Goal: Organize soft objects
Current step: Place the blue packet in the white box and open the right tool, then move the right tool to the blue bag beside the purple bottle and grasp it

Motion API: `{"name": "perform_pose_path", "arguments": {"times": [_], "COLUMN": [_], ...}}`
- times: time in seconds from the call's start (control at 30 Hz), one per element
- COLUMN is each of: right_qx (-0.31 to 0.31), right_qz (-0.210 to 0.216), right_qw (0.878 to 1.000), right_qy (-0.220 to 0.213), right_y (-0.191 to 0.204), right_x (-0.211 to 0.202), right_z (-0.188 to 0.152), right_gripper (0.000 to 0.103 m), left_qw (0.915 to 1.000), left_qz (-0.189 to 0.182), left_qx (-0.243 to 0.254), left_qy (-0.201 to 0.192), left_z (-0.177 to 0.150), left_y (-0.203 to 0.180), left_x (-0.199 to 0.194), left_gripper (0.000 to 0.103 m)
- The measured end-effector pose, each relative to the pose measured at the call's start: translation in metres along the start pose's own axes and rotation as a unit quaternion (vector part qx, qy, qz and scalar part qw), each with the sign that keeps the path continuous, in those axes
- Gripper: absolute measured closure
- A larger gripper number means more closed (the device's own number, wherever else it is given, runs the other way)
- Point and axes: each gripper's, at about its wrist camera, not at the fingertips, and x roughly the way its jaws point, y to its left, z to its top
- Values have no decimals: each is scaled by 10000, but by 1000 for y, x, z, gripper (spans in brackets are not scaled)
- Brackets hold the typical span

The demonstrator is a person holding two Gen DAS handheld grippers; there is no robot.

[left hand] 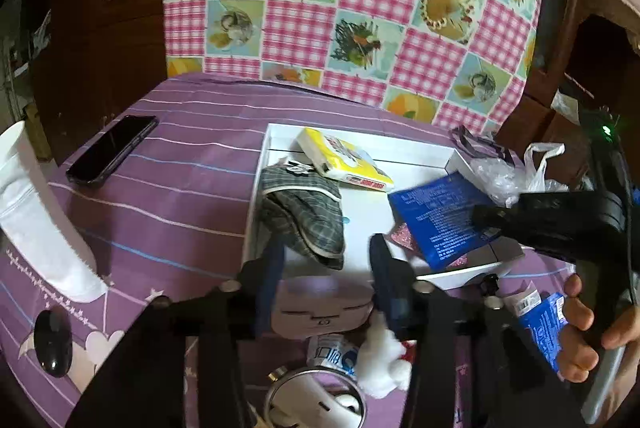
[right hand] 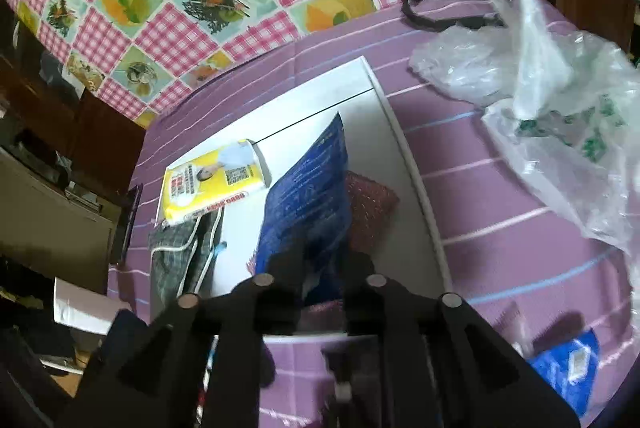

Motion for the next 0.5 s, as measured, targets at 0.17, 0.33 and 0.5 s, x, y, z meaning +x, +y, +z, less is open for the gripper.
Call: {"name": "perform_pose_path", "arguments": {"times": [0.17, 0.33, 0.5], "right_qx": [-485, -807, -1405], "right_qz": [-365, -419, -580], "right_qw": [9964, 9920, 9810], "right_qy": [-599, -879, -1203], "right_y": [6, 15, 32], "right_x": [-42, -78, -103], "right_z": [-7, -22, -55], "right_gripper": [33, 29, 29], "left_qw": [9996, 9995, 9978], "left_qz": [19, -42, -189], "left_qx": [-213, 105, 567], "left_qy": [-170, -306, -285], "left_z": [-2, -6, -14], "left_y": [7, -3, -15], "left_x": [-16, -33, -44], "left_gripper": [30, 29, 29]}}
